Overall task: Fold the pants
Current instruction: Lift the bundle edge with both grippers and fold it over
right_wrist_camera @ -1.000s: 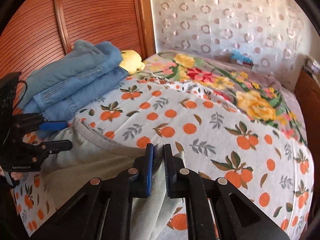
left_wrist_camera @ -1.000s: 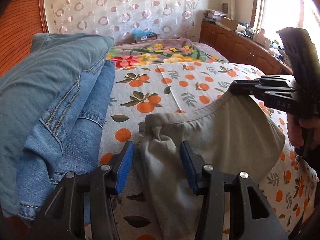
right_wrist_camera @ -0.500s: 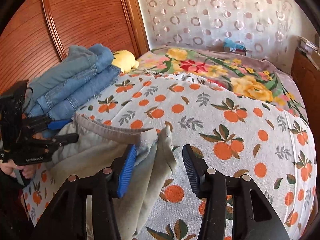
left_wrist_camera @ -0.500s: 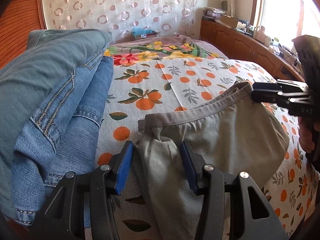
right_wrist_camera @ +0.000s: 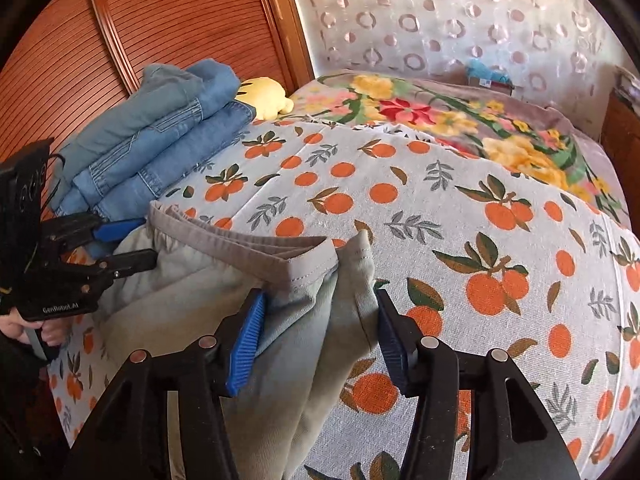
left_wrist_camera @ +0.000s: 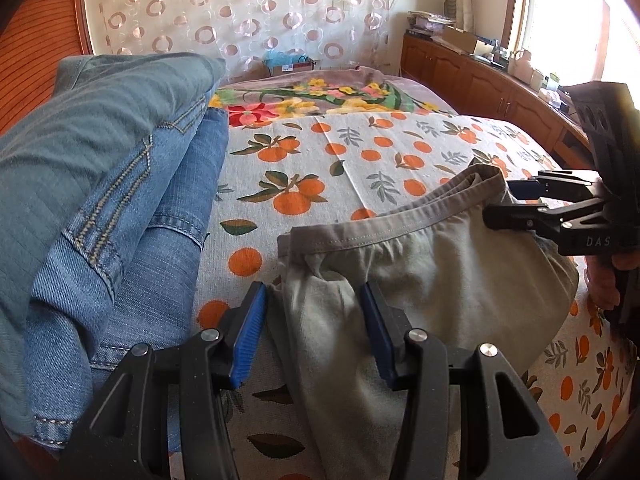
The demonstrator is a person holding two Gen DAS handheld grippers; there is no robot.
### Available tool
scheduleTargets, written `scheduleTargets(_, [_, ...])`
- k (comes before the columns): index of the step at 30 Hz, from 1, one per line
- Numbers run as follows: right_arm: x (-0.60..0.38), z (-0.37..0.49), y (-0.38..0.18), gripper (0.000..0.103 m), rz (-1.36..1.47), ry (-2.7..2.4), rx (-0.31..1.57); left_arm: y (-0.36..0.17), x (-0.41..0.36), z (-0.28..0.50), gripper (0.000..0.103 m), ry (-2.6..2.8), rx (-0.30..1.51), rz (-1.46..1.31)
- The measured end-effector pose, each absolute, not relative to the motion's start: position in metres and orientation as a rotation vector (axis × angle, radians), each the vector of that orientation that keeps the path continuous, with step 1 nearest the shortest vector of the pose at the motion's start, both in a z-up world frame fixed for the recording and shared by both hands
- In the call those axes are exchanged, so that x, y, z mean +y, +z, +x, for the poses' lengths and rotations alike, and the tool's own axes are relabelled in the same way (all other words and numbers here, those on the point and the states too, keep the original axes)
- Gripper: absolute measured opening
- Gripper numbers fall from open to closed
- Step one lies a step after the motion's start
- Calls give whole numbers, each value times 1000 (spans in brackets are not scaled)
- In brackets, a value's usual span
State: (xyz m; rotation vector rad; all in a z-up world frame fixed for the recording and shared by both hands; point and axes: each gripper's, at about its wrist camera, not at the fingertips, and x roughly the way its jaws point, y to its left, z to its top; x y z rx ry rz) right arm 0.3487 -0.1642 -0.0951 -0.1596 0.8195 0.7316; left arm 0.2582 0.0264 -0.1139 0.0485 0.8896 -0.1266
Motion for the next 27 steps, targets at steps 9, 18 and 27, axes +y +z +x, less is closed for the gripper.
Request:
scheduleTargets(9, [-190,340,-88,14,-95,820,813,-106,23,258,50,-166,891,12])
scheduleTargets(18, [-204,334,-101,14,-134,734,810,-106,14,269,50,-183,900,20])
scheduleTargets(27, [-199,332,-106,14,-150,732,793,-117,11,280,50,-176,930,17])
